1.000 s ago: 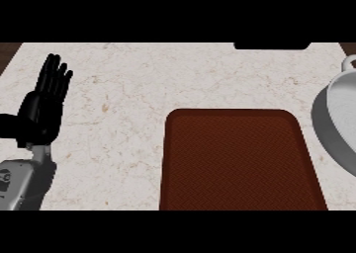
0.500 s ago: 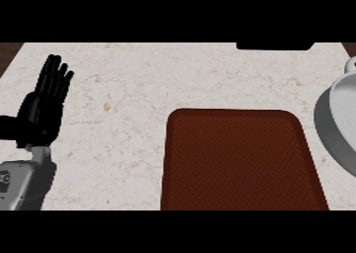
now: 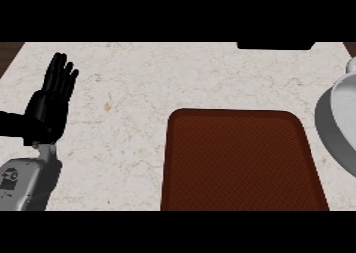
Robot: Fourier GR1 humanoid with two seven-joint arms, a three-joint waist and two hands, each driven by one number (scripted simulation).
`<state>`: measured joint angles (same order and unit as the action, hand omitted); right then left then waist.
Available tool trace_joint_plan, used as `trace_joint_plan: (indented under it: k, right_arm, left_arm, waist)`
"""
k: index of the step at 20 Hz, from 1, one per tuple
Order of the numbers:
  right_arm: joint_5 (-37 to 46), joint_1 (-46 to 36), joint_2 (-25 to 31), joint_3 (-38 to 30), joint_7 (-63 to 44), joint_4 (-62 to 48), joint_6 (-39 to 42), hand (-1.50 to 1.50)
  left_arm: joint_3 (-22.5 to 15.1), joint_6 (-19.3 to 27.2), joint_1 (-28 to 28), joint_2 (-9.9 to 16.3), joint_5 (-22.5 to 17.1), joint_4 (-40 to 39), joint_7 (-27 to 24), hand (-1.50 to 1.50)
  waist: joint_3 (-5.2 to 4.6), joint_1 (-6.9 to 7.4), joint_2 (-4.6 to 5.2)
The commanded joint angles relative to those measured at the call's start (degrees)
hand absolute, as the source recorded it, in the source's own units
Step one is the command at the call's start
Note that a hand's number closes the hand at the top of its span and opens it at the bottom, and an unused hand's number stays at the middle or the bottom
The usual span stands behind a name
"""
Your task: Pick the can from the tray and place it in the pot
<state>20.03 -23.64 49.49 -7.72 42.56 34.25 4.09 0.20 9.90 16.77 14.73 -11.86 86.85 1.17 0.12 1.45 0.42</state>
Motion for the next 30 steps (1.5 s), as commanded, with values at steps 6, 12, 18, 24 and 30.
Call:
trace_joint_plan:
  k: [6, 12, 18, 24, 30]
  right_arm:
    - [-5.9, -7.0, -1.4, -5.2, 9.3, -7.0, 10.0, -1.5]
    - [-14.3, -8.6, 2.2, -12.8, 2.1, -13.1, 19.9, -1.5]
    - [-18.6, -10.0, 5.4, -17.7, 3.0, -20.3, 24.3, -1.5]
    - [-22.0, -8.5, 11.8, -21.1, 2.7, -23.2, 31.5, -1.5]
    - [-23.9, -6.5, 12.9, -23.4, 3.5, -23.8, 30.6, -1.5]
  left_arm:
    - [1.1, -1.2, -1.5, -0.3, -0.1, 0.0, -0.7, 0.0]
    - [1.5, -0.5, -0.6, -0.3, 0.3, 0.9, 0.9, 0.0]
    - [3.3, -2.0, 0.5, 1.5, -1.0, 2.2, 2.8, 0.0]
    - [0.8, -0.7, -1.7, -1.2, 1.5, 1.6, 0.3, 0.0]
    - [3.3, -2.1, 1.4, 0.1, -0.2, -1.1, -0.1, 0.0]
  waist:
    - [-0.06, -0.7, -0.28]
    - [-0.06, -1.06, -0.38]
    - [0.13, -0.07, 0.13]
    - [0.23, -0.13, 0.21]
    - [0.44, -0.35, 0.76]
